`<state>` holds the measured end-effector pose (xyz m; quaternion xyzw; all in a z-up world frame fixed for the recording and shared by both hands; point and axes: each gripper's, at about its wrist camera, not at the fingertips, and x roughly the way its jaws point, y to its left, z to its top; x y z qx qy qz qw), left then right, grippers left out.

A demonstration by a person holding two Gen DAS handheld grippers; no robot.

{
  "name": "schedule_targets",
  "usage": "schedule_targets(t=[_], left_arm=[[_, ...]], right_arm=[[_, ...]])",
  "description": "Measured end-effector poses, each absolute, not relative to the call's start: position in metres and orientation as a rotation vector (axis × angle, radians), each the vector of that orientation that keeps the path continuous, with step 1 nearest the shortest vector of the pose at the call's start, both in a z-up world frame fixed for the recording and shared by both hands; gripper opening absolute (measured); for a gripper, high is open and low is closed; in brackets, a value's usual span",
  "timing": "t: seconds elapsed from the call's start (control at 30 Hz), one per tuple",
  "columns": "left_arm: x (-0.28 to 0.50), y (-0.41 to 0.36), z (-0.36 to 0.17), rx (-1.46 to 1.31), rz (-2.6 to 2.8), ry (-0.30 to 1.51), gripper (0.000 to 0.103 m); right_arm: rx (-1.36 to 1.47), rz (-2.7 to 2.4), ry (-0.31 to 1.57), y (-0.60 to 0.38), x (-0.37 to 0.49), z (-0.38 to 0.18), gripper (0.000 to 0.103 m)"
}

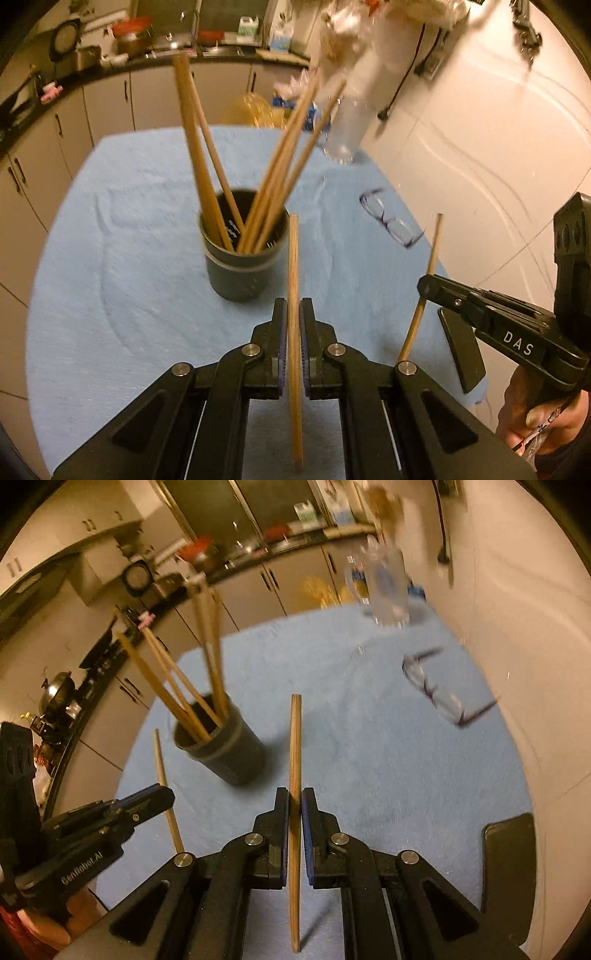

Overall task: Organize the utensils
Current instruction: 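Lift both chopsticks and carry them above the grey holder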

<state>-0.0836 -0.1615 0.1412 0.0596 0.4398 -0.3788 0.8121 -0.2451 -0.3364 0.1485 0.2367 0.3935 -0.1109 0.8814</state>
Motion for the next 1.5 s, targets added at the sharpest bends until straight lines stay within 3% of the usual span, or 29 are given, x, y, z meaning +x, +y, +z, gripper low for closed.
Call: schedule_targets(t=[0.77, 1.5], left_arm=[[-0.090, -0.128, 0.187, 0.106, -0.777, 0.817, 0.006], [-0.088, -0.108, 0.204, 0.099, -0.700, 0.777, 0.006]], right_arm=[[0.434, -0.231, 0.679, -0.286, -0.200, 0.175, 0.007], [0.417, -0.193, 0.667, -0.273, -0.189, 0.190, 0.007]])
